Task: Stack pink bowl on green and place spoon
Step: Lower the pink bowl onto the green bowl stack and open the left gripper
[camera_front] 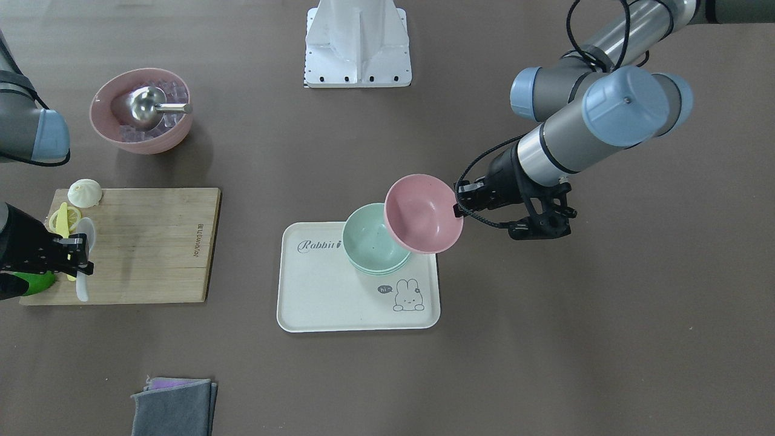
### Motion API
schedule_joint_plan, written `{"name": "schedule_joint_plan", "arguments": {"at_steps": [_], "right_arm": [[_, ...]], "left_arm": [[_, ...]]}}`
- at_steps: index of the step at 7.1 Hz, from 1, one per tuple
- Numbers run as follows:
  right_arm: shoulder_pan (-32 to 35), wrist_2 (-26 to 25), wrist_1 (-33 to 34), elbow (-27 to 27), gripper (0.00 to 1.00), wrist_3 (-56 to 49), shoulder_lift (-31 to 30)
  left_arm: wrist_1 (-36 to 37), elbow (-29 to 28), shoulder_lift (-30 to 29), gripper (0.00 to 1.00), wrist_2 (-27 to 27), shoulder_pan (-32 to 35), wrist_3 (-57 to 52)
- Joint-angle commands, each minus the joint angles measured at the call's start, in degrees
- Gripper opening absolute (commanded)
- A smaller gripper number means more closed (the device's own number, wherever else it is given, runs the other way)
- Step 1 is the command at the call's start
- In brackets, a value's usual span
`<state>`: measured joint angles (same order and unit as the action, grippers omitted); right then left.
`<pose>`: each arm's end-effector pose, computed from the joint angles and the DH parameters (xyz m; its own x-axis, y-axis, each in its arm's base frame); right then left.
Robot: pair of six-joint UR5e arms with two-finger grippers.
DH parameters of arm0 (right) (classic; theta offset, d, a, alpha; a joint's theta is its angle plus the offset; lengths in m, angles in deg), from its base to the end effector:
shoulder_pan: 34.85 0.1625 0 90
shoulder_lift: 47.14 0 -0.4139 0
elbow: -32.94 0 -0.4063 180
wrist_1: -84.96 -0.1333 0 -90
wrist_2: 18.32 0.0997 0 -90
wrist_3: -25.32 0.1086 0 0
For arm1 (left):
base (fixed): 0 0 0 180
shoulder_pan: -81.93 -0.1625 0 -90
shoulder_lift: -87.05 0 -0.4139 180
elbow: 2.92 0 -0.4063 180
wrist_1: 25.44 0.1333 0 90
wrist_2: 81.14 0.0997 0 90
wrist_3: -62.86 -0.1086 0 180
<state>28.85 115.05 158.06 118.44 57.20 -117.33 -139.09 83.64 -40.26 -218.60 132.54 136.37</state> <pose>-0.2392 -0.6164 0.4583 0.6137 -0.1515 0.7749 0.0598 0.9875 0.1458 0.4054 -0.5777 0.2206 0.3631 -0.1398 -0.9212 0.0261 0.9898 -0.1399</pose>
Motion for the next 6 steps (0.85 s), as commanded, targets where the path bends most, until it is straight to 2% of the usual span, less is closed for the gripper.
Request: {"name": "schedule_joint_plan", "arguments": {"at_steps": [1, 6], "right_arm": [[0.8, 0.2, 0.1, 2.7, 0.00, 3.2, 0.4], [1.1, -0.1, 2.1, 3.0, 0.00, 3.2, 1.7]], "left_arm": [[-4.5, -2.5, -0.8, 0.00, 3.7, -3.7, 2.7], [-4.8, -4.9, -4.1, 0.00, 6.8, -6.1, 4.5]]}}
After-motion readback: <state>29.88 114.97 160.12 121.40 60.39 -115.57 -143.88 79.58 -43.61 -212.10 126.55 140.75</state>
